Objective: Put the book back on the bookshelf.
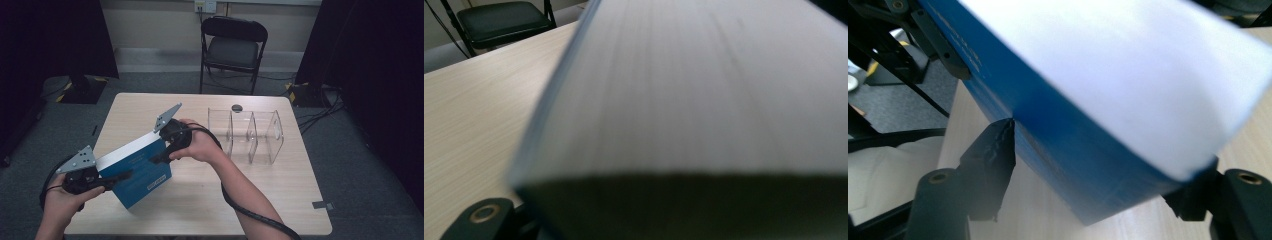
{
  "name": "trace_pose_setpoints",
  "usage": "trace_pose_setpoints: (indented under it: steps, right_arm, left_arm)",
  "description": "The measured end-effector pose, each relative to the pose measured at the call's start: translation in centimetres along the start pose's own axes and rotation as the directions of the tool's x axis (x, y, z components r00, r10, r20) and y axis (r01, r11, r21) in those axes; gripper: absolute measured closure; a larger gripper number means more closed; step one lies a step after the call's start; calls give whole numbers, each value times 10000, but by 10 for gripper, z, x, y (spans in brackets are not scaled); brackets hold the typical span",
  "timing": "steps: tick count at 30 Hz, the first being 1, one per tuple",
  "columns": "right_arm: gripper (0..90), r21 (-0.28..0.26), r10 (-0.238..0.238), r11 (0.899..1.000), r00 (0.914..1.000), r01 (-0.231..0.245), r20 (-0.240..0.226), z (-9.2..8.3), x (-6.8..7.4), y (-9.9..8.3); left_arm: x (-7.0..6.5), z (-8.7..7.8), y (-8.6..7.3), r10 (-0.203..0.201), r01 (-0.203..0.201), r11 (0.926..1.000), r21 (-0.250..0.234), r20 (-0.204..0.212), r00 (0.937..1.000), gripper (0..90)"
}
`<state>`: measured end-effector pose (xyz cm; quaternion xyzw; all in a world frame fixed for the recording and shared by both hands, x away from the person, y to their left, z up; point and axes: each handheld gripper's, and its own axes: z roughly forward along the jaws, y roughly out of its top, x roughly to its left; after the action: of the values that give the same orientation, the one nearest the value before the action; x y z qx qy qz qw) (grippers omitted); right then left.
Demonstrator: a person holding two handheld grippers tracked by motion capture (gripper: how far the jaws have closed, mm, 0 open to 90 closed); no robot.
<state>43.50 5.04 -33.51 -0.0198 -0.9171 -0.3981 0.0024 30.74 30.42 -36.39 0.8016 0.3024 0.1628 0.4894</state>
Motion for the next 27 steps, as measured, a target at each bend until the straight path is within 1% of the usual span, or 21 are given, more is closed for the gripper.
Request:
trace_pose_setpoints:
  steps: [1, 3, 4, 5, 7, 9, 10, 12, 13, 14, 16, 17, 18, 19, 20, 21, 22, 23, 25, 26, 27]
  right_arm:
    - [345, 44, -67, 10000, 9999, 67, 94, -1, 1, 0]
    - [382, -81, -344, 9994, 9993, 345, 117, -2, 0, -3]
    - [401, -24, -382, 9993, 9992, 382, 110, -4, 1, -3]
    - [419, -46, -534, 9986, 9985, 534, 73, -5, 0, -4]
    - [481, 143, -615, 9980, 9980, 614, 117, -9, 2, -5]
    - [532, 231, -709, 9972, 9975, 707, 74, -12, 3, -6]
    - [549, 285, -731, 9969, 9973, 728, 99, -14, 5, -7]
    - [574, 303, -840, 9960, 9964, 838, 58, -17, 6, -10]
    - [585, 227, -971, 9950, 9953, 969, 53, -18, 7, -11]
    - [593, 290, -959, 9950, 9954, 957, 43, -20, 9, -12]
    - [602, 181, -963, 9952, 9953, 962, 68, -21, 10, -14]
    - [605, 137, -983, 9951, 9951, 982, 66, -21, 10, -15]
    - [606, 176, -954, 9953, 9954, 953, 78, -21, 10, -15]
    - [607, 194, -948, 9953, 9955, 946, 96, -21, 11, -14]
    - [608, 249, -904, 9956, 9959, 902, 102, -22, 12, -14]
    - [609, 259, -958, 9951, 9953, 956, 100, -22, 12, -14]
    - [609, 307, -967, 9949, 9953, 963, 109, -22, 13, -13]
    - [608, 314, -947, 9951, 9954, 943, 120, -22, 13, -13]
    - [604, 507, -746, 9960, 9970, 736, 181, -22, 14, -11]
    - [600, 579, -761, 9955, 9968, 746, 240, -22, 15, -10]
    - [593, 639, -753, 9953, 9966, 732, 325, -22, 16, -10]
  left_arm:
    - [0, 0, 0, 11, -11, 10000, -12, -23, 10000, 587]
    - [1, 0, 0, 19, -19, 10000, 6, -59, 10000, 582]
    - [0, 0, 0, -20, 20, 10000, -18, -60, 10000, 578]
    - [1, 1, -1, -47, 47, 10000, -47, -78, 10000, 572]
    - [2, 3, -1, -5, 5, 10000, 16, -253, 9997, 549]
    - [4, 6, -3, -157, 155, 9999, -53, -283, 9995, 523]
    - [6, 7, -4, -142, 139, 9999, -100, -292, 9995, 517]
    - [7, 7, -5, -281, 276, 9994, -195, -274, 9992, 497]
    - [7, 7, -6, -342, 336, 9993, -181, -329, 9989, 488]
    - [8, 6, -7, -244, 237, 9995, -189, -382, 9990, 475]
    - [9, 5, -9, -283, 275, 9995, -168, -473, 9985, 466]
    - [10, 5, -10, -266, 254, 9994, -253, -500, 9984, 460]
    - [10, 4, -11, -197, 185, 9996, -231, -529, 9984, 458]
    - [10, 4, -11, -235, 222, 9994, -247, -540, 9983, 457]
    - [10, 4, -11, -217, 203, 9995, -252, -542, 9983, 455]
    - [10, 3, -11, -139, 126, 9996, -241, -541, 9984, 453]
    - [9, 4, -12, -274, 260, 9993, -261, -538, 9982, 450]
    - [10, 3, -12, -161, 146, 9995, -265, -546, 9984, 450]
    - [9, 4, -12, -54, 39, 9997, -233, -636, 9980, 453]
    - [9, 4, -12, -96, 80, 9997, -242, -628, 9980, 454]
    - [9, 4, -12, -43, 32, 9998, -195, -587, 9983, 456]
